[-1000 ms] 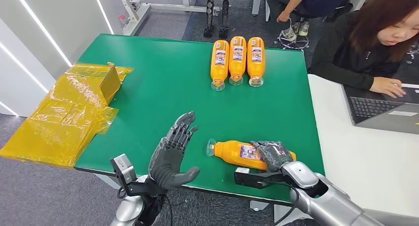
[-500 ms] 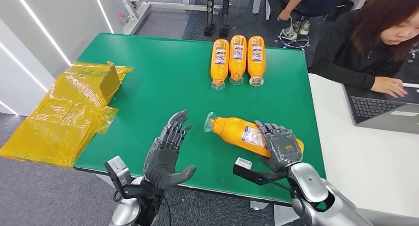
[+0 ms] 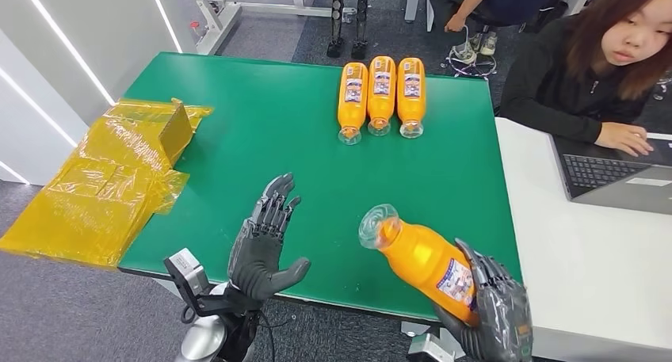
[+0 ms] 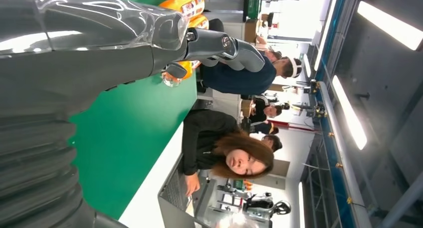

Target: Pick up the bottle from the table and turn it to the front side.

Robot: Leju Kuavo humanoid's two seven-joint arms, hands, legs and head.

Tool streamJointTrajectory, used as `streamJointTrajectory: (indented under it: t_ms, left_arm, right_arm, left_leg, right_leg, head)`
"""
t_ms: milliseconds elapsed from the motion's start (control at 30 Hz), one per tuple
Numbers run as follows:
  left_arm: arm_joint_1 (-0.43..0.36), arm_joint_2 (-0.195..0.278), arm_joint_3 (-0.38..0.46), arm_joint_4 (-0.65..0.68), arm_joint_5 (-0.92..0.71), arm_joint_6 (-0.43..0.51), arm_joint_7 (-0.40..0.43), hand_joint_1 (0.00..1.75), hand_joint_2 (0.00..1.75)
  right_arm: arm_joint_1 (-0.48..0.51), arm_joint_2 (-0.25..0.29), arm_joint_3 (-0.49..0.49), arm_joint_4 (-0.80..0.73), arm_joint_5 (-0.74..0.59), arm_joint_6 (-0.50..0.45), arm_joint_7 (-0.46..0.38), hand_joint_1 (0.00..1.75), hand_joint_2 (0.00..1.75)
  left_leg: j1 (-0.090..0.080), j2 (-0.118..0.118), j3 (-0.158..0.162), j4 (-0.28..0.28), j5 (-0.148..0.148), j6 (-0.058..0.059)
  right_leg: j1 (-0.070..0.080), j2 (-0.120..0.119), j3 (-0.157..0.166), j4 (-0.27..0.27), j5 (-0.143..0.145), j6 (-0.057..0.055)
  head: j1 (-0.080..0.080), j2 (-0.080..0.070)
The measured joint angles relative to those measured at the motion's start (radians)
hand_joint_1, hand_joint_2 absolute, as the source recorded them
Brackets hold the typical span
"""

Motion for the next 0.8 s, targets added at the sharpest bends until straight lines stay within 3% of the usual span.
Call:
streamJointTrajectory:
  t_ms: [200,533,800]
  left_arm:
    - [-0.008,0.002,-0.024,0.007,0.074,-0.074,0.0,0.0,1.75]
    - [-0.014,0.012,-0.089,-0.049,0.193,-0.23,0.053,0.0,1.75]
    - [-0.015,0.017,-0.113,-0.077,0.233,-0.283,0.071,0.0,1.75]
  right_arm:
    - [0.038,0.055,0.038,-0.016,0.014,-0.009,-0.022,1.75,1.75]
    - [-0.006,0.175,0.122,0.017,0.012,0.029,-0.071,1.75,1.75]
    - [-0.049,0.229,0.163,0.055,-0.018,0.052,-0.099,1.75,1.75]
  left_leg:
    - [0.0,0.002,0.001,0.0,0.0,0.0]
    - [0.0,0.002,0.001,0.0,0.001,-0.001]
    - [0.0,0.002,0.001,0.0,0.001,-0.001]
  right_leg:
    - [0.0,0.001,0.0,0.001,0.0,0.0]
    - [0.0,0.001,0.0,0.001,0.001,-0.001]
    - [0.0,0.001,0.0,0.001,0.001,-0.001]
  head:
    - [0.0,0.0]
    - [0.0,0.0]
    - [0.0,0.0]
